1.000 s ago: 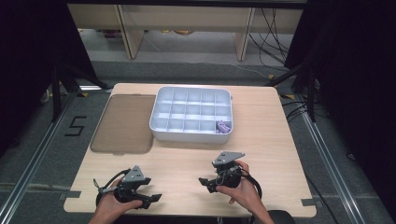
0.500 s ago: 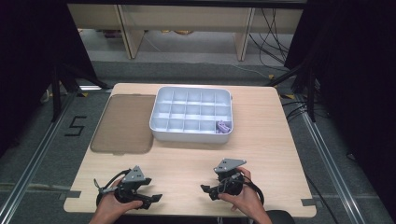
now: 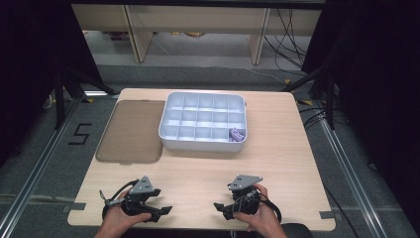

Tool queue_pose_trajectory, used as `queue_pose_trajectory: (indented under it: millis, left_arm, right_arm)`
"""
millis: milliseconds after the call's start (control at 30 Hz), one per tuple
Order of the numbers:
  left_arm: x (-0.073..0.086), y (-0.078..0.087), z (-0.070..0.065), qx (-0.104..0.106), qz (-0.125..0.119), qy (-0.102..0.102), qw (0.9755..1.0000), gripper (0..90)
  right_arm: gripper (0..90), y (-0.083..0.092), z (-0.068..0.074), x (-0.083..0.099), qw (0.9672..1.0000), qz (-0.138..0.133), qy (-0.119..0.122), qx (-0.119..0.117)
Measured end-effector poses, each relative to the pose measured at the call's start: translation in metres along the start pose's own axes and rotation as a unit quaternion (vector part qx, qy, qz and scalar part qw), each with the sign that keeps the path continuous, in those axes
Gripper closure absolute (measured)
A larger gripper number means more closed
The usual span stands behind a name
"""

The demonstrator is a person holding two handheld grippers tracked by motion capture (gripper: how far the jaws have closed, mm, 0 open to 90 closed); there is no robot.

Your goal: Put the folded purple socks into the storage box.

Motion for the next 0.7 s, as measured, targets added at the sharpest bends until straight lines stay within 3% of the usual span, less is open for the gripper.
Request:
queue_pose_trajectory:
  millis: [200,700]
  left_arm:
    - [-0.0002,-0.0002,-0.0004,-0.001,-0.002,0.002,1.0000,24.6]
    - [-0.0007,-0.0003,-0.0008,-0.001,-0.005,0.004,1.0000,24.5]
  right_arm:
    - [20.3,-0.0010,0.0014,0.0018,0.9999,0.002,0.009,-0.010]
    - [20.3,-0.0006,-0.0008,0.0024,1.0000,0.001,0.002,-0.002]
Point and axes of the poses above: each handheld gripper's, and its own axes: y roughly backward along the jaws, x roughly out of its underside, z roughly to its left, the point moved 5 cm from there along -y, roughly forward along the jaws, and after that the axes turned 2 degrees about x, right-handed, at the moved point
